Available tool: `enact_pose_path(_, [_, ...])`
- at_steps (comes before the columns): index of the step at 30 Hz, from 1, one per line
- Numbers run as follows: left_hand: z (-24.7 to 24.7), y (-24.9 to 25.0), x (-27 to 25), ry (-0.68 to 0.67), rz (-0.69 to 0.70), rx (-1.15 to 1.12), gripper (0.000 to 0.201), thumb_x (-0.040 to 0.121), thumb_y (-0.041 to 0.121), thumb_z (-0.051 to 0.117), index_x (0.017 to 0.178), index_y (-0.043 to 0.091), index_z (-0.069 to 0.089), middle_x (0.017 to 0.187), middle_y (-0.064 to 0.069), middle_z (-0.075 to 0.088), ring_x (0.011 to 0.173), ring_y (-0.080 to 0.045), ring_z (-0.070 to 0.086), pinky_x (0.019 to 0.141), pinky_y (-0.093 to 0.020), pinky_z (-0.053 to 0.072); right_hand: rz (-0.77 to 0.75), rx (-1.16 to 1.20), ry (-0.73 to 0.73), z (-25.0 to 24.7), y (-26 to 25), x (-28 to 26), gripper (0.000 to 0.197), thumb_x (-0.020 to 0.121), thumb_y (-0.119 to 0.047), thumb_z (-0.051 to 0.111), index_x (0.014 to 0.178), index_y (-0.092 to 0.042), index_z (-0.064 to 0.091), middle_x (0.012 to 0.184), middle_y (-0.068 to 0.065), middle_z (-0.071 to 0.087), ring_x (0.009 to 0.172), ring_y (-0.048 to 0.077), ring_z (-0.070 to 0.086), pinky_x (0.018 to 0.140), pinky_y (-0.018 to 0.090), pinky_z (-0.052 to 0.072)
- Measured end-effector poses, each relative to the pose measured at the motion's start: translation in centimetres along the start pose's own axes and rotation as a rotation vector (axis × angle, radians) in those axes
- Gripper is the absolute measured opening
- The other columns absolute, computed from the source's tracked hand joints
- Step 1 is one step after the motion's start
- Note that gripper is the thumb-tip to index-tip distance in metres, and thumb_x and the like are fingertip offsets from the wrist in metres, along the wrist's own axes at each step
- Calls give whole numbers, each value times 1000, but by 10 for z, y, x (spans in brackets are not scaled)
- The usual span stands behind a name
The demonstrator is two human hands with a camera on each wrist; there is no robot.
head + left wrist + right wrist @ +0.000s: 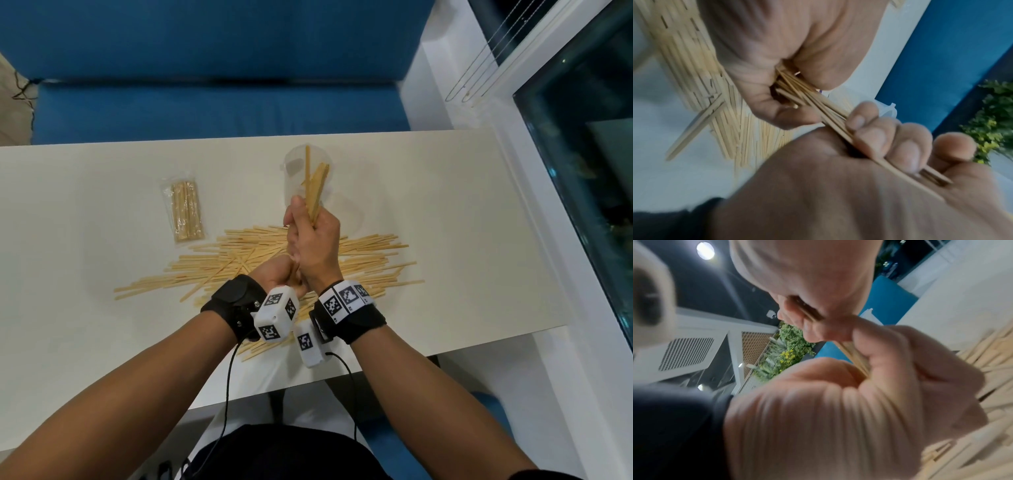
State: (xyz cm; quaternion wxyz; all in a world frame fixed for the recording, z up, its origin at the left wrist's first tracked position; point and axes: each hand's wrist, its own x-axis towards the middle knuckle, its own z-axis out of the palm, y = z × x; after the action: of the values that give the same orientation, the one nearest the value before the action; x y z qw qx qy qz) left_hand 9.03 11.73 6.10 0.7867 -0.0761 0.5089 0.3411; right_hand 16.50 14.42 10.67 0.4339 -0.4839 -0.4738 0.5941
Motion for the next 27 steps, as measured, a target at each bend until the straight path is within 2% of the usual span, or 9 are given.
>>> enact_pose_path(4, [-7, 1, 1, -57, -87, -168, 27, 101, 3, 34, 91, -1, 58, 76, -9, 57, 53, -16, 55, 44, -19, 48, 13, 98, 81, -7, -9, 11, 45, 109, -27, 52, 72, -2, 52, 49, 1, 33, 38, 15, 25, 39, 26, 21])
enact_pose_path(7, [1, 3, -9, -103, -37, -247, 23, 101, 10, 46, 88, -2, 61, 73, -11, 60, 50, -18, 58, 40, -20, 47, 2, 150, 85, -10, -12, 12, 46, 107, -22, 50, 62, -13, 40, 50, 2, 27, 39, 15, 20, 39, 26, 17])
enact_pose_path(10, [10, 5, -15, -140, -17, -247, 20, 99, 0, 40, 87, 1, 56, 63, -8, 56, 46, -13, 53, 42, -17, 44, -24, 168, 91, -8, -13, 9, 37, 101, -23, 50, 66, -15, 38, 55, 3, 25, 45, 15, 18, 42, 30, 12])
enact_pose_path(14, [10, 7, -17, -201, -39, -202, 17, 98, -2, 38, 94, 4, 53, 61, -5, 49, 44, -11, 45, 38, -18, 37, -184, 47, 129, -7, -11, 8, 30, 103, -36, 57, 85, -13, 53, 63, 3, 38, 52, 20, 31, 48, 35, 30])
enact_pose_path(16, [8, 9, -18, -225, -45, -158, 14, 96, -2, 41, 95, 5, 53, 62, -4, 49, 46, -12, 45, 38, -19, 38, -224, -51, 177, -6, -10, 10, 32, 101, -47, 59, 91, -17, 57, 65, 2, 47, 56, 24, 41, 54, 42, 40])
enact_pose_path(19, [7, 9, -18, -214, -39, -139, 10, 85, -3, 50, 91, 5, 54, 66, -4, 50, 50, -13, 46, 42, -21, 41, -189, -83, 212, -1, -11, 8, 39, 100, -57, 55, 85, -22, 59, 59, -7, 47, 50, 21, 42, 52, 37, 40])
enact_pose_path(24, [6, 9, -21, -209, -25, -231, 11, 86, -4, 50, 94, -1, 57, 68, -8, 54, 59, -16, 57, 79, -24, 48, -142, -61, 248, 2, -13, 4, 59, 94, -74, 50, 64, -22, 46, 53, -3, 40, 49, 22, 35, 47, 40, 34])
enact_pose_path(25, [7, 8, -22, -211, -31, -248, 9, 92, -2, 49, 96, -2, 57, 68, -8, 55, 59, -17, 59, 77, -27, 54, -146, -42, 248, 2, -14, 3, 61, 94, -75, 49, 61, -24, 43, 52, -3, 37, 48, 22, 32, 47, 38, 31])
enact_pose_path(27, [10, 7, -27, -219, -24, -273, 12, 98, -1, 43, 94, 0, 55, 61, -7, 52, 51, -15, 57, 59, -29, 60, -160, -13, 224, 3, -18, 2, 61, 95, -74, 45, 56, -29, 39, 50, -7, 33, 45, 19, 27, 48, 33, 27])
